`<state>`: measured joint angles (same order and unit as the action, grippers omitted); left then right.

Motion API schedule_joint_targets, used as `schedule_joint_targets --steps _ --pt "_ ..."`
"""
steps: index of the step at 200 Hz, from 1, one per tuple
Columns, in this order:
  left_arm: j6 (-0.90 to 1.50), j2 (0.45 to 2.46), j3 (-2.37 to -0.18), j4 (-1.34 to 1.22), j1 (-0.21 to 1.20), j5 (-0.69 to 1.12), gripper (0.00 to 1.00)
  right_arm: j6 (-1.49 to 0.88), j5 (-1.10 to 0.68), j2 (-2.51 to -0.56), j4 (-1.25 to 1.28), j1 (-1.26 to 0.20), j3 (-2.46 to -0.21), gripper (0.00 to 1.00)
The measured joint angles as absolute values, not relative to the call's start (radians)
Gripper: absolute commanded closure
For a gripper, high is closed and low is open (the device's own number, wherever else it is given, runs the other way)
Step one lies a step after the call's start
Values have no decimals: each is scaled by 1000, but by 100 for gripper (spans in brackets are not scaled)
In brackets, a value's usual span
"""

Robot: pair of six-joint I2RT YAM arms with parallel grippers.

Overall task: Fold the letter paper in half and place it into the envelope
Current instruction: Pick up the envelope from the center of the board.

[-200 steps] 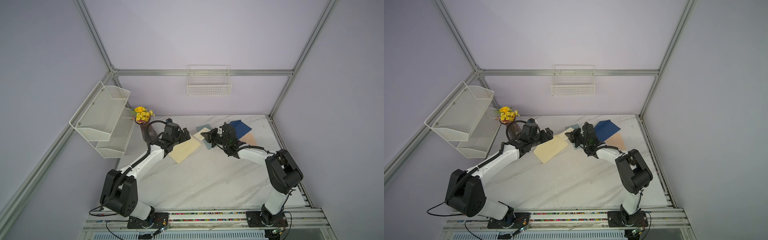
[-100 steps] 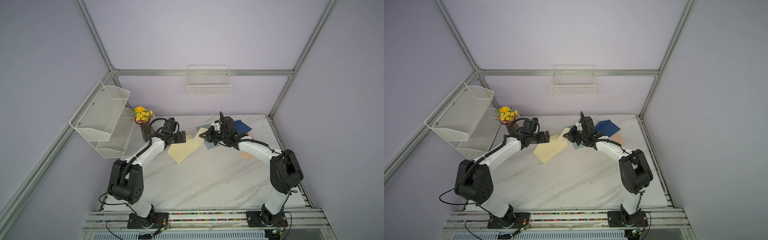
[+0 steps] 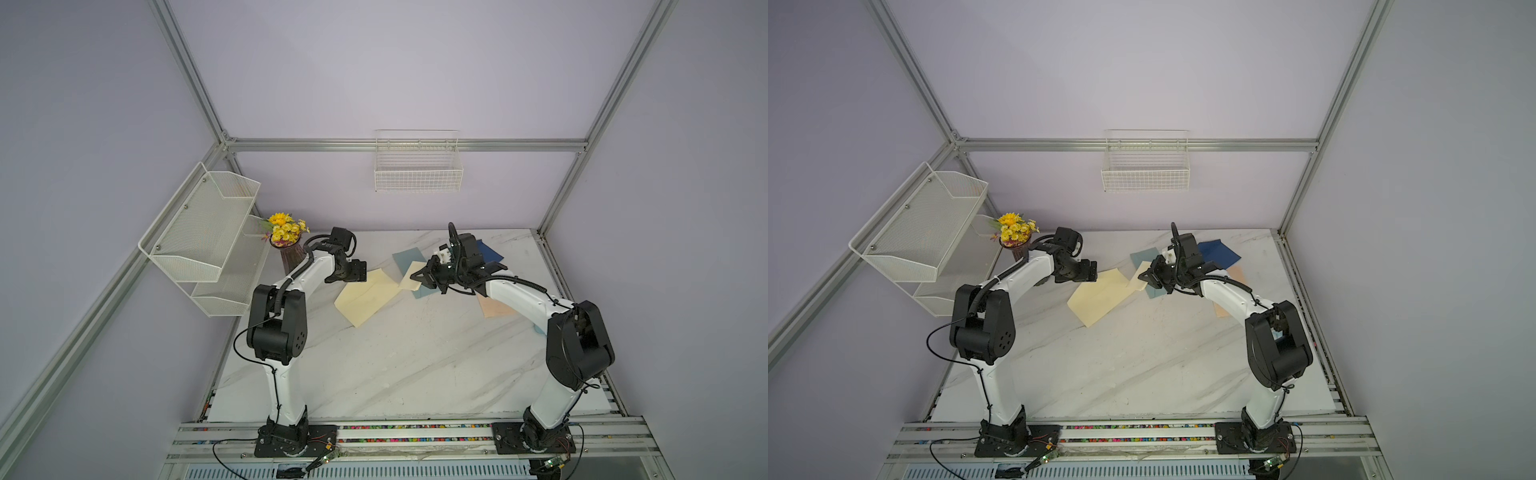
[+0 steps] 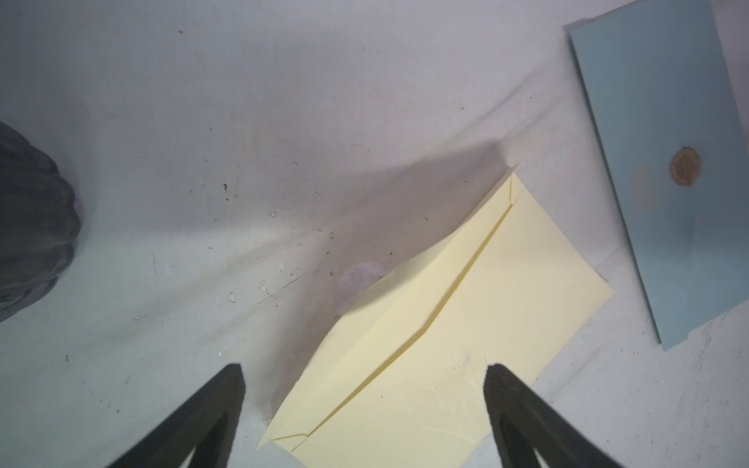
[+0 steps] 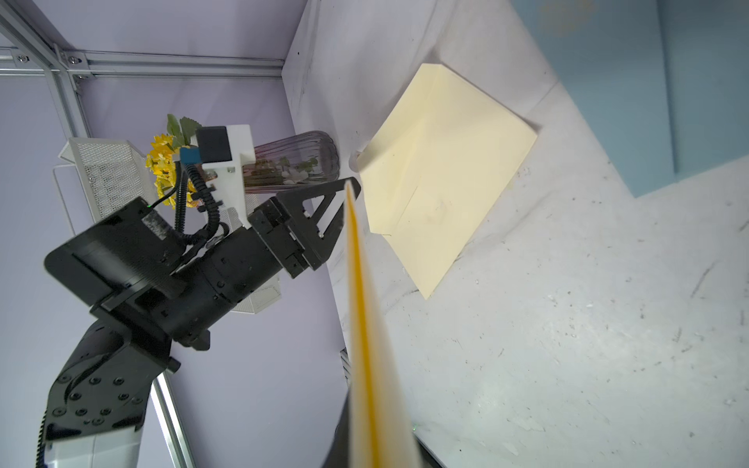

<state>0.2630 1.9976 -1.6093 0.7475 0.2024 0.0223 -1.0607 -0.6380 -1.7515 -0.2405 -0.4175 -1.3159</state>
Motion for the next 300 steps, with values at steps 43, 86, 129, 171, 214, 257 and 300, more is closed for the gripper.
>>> schedule_joint_targets --steps 43,86,129,171,214,257,300 --pt "245 2084 -1660 780 191 86 15 -1059 -638 -1749 -245 -414 -1308 100" --pt "243 2132 -1689 786 190 127 39 -1057 -638 -1749 -248 -408 -1305 100" --pt "240 2149 -1692 796 178 148 100 -1056 -637 -1744 -249 -398 -1302 100" --pt "243 2148 -1691 793 163 167 100 -1045 -633 -1721 -255 -393 -1283 100" --pt "260 2078 -1607 786 164 201 100 -1018 -617 -1684 -260 -393 -1230 100" --pt "295 1942 -1539 795 183 216 100 -985 -599 -1663 -271 -403 -1192 100" --pt "323 1852 -1538 794 245 216 100 -899 -563 -1678 -373 -453 -1260 100"
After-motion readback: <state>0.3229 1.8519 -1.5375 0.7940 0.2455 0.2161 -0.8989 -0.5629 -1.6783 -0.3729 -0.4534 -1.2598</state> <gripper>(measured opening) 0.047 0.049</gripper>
